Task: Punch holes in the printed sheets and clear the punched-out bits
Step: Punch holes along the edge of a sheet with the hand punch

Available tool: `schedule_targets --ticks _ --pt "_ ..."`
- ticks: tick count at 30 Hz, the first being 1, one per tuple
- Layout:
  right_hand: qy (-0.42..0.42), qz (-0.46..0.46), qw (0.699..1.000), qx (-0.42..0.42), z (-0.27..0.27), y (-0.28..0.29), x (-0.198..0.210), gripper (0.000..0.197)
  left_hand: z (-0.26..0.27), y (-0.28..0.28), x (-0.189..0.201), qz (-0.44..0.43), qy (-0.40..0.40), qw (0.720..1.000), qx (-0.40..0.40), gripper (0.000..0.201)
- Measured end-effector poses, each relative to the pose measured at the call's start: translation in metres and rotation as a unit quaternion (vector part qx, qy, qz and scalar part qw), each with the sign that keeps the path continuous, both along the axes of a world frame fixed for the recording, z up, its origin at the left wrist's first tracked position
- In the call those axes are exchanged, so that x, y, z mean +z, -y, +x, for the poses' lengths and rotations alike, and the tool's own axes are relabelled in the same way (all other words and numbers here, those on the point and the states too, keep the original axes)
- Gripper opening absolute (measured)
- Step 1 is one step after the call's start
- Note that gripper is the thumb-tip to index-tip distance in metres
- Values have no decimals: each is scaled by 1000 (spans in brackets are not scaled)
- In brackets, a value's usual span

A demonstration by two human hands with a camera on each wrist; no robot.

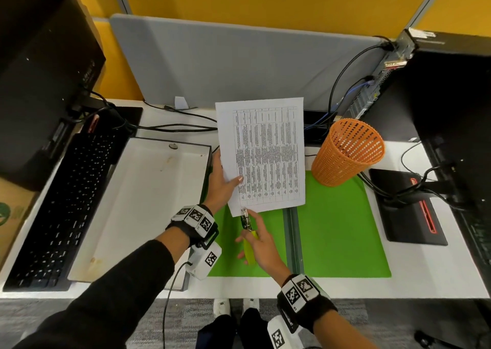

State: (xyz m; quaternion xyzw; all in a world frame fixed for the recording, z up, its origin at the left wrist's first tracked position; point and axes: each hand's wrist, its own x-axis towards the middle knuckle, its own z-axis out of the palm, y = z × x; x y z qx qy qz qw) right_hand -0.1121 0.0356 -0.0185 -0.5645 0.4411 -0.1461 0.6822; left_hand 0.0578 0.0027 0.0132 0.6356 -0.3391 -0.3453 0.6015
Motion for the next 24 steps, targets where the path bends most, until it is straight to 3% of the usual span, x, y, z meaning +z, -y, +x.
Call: schedule_targets --ticks 9,13,19,21,24 --pt "-13 -50 999 6 -1 -3 2 48 1 2 3 -30 19 999 -22 91" --pt "-11 -27 1000 6 -2 -2 2 39 4 4 5 -33 56 997 -35 94" --pt "23 2 1000 -7 -1 4 2 39 8 0 5 0 142 984 -111 48" --pt "32 0 999 0 -2 6 1 44 11 -2 7 25 134 979 -155 58" --pt "41 -13 999 10 -2 8 -2 48 14 -7 13 54 155 962 -218 94"
